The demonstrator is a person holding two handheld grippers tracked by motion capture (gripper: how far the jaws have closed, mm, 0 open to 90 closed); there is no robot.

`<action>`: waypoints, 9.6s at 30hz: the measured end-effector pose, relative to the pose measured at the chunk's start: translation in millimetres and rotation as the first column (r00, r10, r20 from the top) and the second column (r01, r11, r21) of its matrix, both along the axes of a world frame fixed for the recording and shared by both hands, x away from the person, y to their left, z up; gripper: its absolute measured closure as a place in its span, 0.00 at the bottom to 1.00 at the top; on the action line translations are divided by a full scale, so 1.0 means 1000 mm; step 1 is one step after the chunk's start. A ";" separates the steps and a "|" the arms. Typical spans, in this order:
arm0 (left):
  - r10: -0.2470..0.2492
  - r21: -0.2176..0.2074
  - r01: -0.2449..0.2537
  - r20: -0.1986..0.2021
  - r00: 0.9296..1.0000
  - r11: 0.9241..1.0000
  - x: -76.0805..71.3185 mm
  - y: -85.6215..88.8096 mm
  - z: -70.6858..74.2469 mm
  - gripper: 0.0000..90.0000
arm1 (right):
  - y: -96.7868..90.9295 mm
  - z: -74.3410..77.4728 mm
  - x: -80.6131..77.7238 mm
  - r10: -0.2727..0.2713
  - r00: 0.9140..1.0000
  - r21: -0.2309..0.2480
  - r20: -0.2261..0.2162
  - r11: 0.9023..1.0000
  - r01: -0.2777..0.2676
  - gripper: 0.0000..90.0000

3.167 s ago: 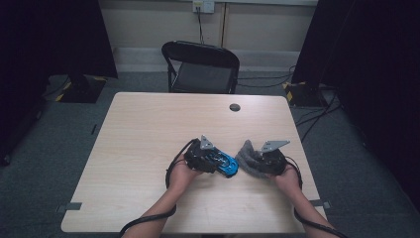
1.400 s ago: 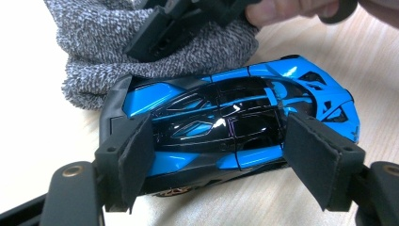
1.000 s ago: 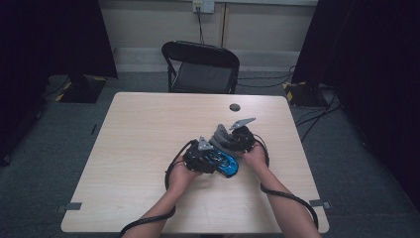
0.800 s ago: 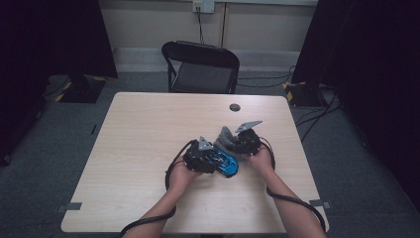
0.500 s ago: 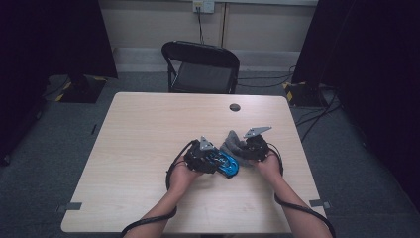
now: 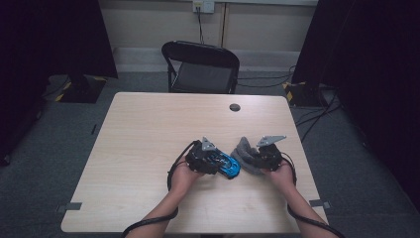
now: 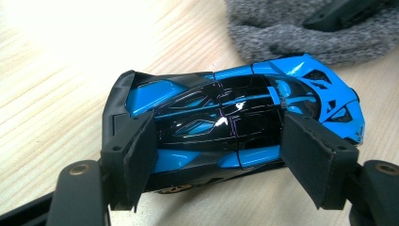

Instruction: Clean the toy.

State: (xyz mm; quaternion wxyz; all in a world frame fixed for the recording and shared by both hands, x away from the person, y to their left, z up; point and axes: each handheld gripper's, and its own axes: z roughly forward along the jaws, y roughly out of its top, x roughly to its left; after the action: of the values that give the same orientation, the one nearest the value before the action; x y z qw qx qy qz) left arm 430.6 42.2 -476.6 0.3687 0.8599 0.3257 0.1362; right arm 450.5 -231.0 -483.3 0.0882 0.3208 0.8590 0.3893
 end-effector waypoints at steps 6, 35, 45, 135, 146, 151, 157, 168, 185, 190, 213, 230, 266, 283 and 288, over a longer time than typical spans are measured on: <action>-0.007 0.002 0.007 -0.011 1.000 1.000 0.000 -0.003 0.001 0.30 | -0.016 0.004 -0.013 -0.016 1.000 0.011 -0.005 1.000 0.016 0.83; -0.039 -0.060 0.038 -0.019 0.999 0.997 -0.015 0.045 0.030 0.25 | 0.022 0.056 -0.009 0.080 0.996 0.067 0.045 0.994 -0.083 0.83; 0.021 -0.089 -0.023 -0.028 0.999 0.996 -0.033 0.103 0.030 0.25 | 0.082 0.056 -0.003 0.218 0.975 0.056 0.034 0.974 -0.220 0.83; -0.078 0.032 0.082 -0.123 0.989 0.996 -0.038 0.143 -0.008 0.41 | 0.148 -0.007 0.026 0.024 0.999 -0.176 -0.030 0.984 -0.028 0.28; -0.051 0.035 0.058 -0.180 0.982 0.998 -0.042 0.136 -0.004 0.76 | 0.150 -0.006 0.026 0.017 0.999 -0.187 -0.040 0.982 -0.024 0.29; 0.015 -0.003 -0.016 -0.271 0.963 1.000 -0.037 0.136 -0.002 0.85 | 0.149 -0.006 0.026 0.010 0.999 -0.173 -0.042 0.985 -0.017 0.29; 0.052 -0.048 -0.066 -0.259 0.964 0.997 -0.031 0.145 0.007 0.86 | 0.140 0.000 0.026 0.024 0.998 -0.121 -0.056 0.992 -0.030 0.29; 0.116 -0.189 -0.153 -0.195 0.974 0.970 -0.020 0.159 0.037 0.87 | 0.130 0.017 0.019 0.054 0.998 -0.042 -0.041 0.998 -0.056 0.29; 0.207 -0.212 -0.223 -0.095 0.974 0.952 0.025 0.121 0.067 0.86 | 0.140 0.061 -0.003 0.148 0.988 0.026 0.034 0.989 -0.149 0.29; 0.165 -0.237 -0.190 -0.122 0.979 0.953 0.028 0.099 0.067 0.86 | 0.147 0.064 -0.003 0.142 0.989 0.025 0.043 0.989 -0.143 0.29; 0.033 -0.179 -0.057 -0.135 0.990 0.982 0.006 0.093 0.063 0.87 | 0.143 0.058 0.011 0.093 0.995 -0.015 0.021 0.996 -0.093 0.29; -0.036 -0.175 0.008 -0.163 0.986 0.985 -0.013 0.099 0.061 0.87 | 0.127 0.060 0.020 0.058 0.998 0.001 0.007 0.998 -0.058 0.29; 0.021 -0.109 -0.030 -0.078 0.997 0.994 0.026 0.076 0.085 0.87 | 0.137 0.065 0.003 0.134 0.991 0.031 0.019 0.990 -0.134 0.29; -0.007 -0.125 -0.004 -0.089 0.996 0.992 0.013 0.083 0.080 0.87 | 0.134 0.064 0.007 0.115 0.993 0.013 0.023 0.993 -0.115 0.29; -0.019 -0.130 0.008 -0.088 0.996 0.991 0.008 0.084 0.078 0.87 | 0.132 0.064 0.009 0.103 0.994 0.001 0.026 0.995 -0.103 0.29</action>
State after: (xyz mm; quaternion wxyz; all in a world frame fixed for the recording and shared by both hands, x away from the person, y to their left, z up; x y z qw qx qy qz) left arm 438.9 126.4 -398.5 0.4098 0.8415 0.3441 0.0740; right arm 459.2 -99.3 -419.1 0.0788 0.2708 0.8727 0.3986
